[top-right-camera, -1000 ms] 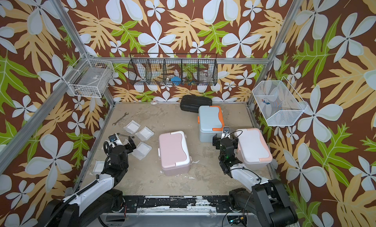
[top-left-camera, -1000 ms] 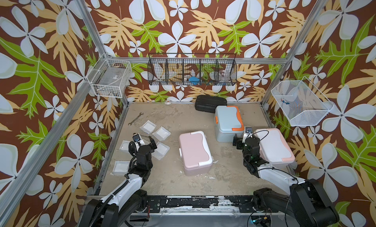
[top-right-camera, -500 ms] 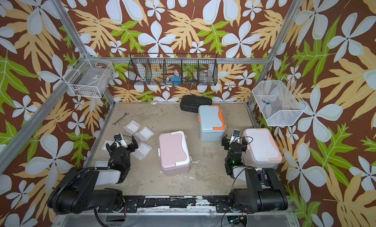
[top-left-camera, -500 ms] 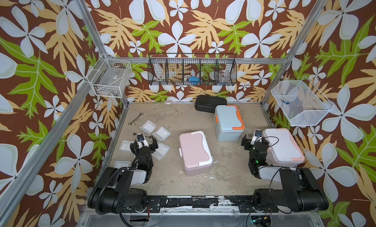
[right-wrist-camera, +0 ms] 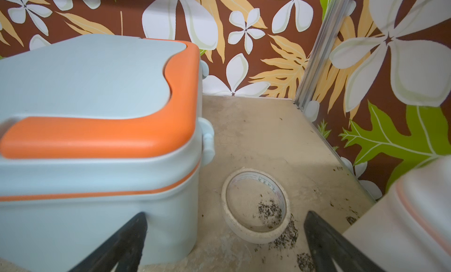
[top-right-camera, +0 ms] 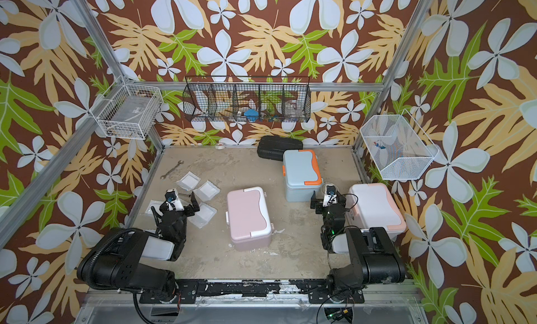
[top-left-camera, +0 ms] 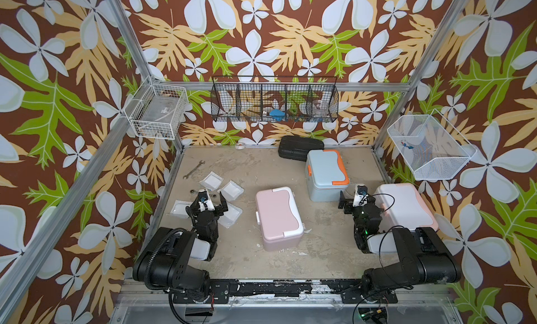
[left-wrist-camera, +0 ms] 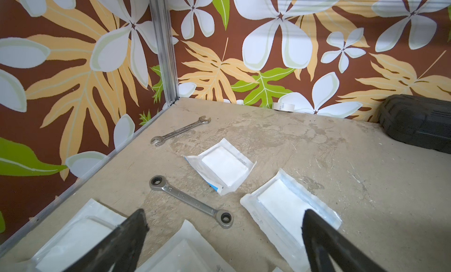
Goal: Open first aid kits and take out gauze
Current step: Reset both arms
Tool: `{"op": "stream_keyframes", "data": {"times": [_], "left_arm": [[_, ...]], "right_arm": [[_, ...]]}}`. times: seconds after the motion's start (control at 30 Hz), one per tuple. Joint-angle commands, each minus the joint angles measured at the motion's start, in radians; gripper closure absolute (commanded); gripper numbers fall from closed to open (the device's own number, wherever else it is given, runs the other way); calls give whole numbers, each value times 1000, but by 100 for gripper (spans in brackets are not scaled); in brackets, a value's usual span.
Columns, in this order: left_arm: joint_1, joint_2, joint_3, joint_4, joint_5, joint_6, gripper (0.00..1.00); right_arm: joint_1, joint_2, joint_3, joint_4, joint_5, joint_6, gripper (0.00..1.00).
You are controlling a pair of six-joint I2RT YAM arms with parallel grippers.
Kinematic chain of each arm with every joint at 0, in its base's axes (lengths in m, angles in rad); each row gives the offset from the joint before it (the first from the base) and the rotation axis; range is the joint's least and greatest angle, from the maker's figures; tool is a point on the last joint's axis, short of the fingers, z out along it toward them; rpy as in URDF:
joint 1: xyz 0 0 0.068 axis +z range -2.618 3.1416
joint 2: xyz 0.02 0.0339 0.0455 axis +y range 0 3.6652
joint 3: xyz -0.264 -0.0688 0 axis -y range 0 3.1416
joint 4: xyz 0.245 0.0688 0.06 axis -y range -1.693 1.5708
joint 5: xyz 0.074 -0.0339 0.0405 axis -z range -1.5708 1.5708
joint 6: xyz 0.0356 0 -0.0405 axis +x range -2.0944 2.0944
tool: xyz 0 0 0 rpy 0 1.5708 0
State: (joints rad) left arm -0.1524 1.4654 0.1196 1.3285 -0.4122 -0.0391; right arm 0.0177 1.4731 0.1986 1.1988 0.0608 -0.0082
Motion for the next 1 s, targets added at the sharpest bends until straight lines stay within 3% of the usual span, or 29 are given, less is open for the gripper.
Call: {"op": "stream_keyframes", "data": {"times": [0.0,0.97], "left_arm": [[3,-5,3,42,4,3,0],[3,0,-1,60,-7,5,0]], "right_arm": [[0,0,5,12,-21,-13,0],[0,-2,5,8,-22,-13,0]]}}
